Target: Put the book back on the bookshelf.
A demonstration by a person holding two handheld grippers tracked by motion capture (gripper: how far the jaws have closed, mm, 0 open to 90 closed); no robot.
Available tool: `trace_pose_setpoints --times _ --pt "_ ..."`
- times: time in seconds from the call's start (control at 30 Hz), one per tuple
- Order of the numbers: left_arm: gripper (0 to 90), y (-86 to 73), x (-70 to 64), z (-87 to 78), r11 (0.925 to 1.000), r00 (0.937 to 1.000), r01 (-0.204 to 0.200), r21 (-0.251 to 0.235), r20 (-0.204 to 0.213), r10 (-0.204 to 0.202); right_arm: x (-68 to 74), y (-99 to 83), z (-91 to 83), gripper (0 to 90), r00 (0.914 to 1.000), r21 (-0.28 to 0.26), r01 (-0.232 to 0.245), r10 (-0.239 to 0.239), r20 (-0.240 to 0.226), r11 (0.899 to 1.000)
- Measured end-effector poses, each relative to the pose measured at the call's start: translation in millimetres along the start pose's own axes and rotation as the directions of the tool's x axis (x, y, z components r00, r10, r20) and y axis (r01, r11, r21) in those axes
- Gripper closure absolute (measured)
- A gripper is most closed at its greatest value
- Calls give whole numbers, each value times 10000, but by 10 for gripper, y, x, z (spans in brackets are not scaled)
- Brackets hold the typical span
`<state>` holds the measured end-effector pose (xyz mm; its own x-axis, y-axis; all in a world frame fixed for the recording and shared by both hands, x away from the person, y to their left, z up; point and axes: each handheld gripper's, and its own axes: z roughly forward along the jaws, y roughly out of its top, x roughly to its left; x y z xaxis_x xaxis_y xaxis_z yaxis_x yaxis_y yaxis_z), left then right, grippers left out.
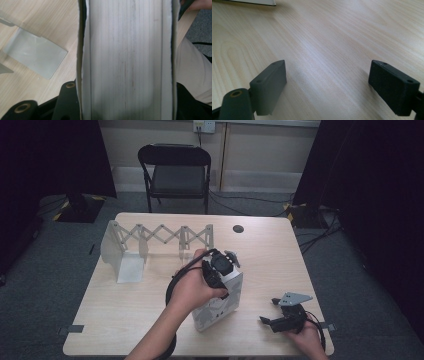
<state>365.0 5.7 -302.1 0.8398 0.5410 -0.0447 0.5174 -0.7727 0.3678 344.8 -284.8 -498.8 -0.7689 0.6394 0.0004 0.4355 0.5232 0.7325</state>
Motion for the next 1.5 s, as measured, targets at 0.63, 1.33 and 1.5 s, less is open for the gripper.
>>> trace_pose_setpoints --times 0.63,1.33,1.5 --pt "515 8 23 158 9991 9991 -425 25 26 424 7 -4 2 141 10000 -42 -59 59 49 10000" --pt "529 -17 -26 149 9991 9991 -329 272 -270 336 5 -3 1 141 10000 -32 -54 55 36 10000" --pt "530 -73 15 110 9998 9999 139 126 -16 -138 5 -3 1 141 10000 -30 -59 59 37 10000"
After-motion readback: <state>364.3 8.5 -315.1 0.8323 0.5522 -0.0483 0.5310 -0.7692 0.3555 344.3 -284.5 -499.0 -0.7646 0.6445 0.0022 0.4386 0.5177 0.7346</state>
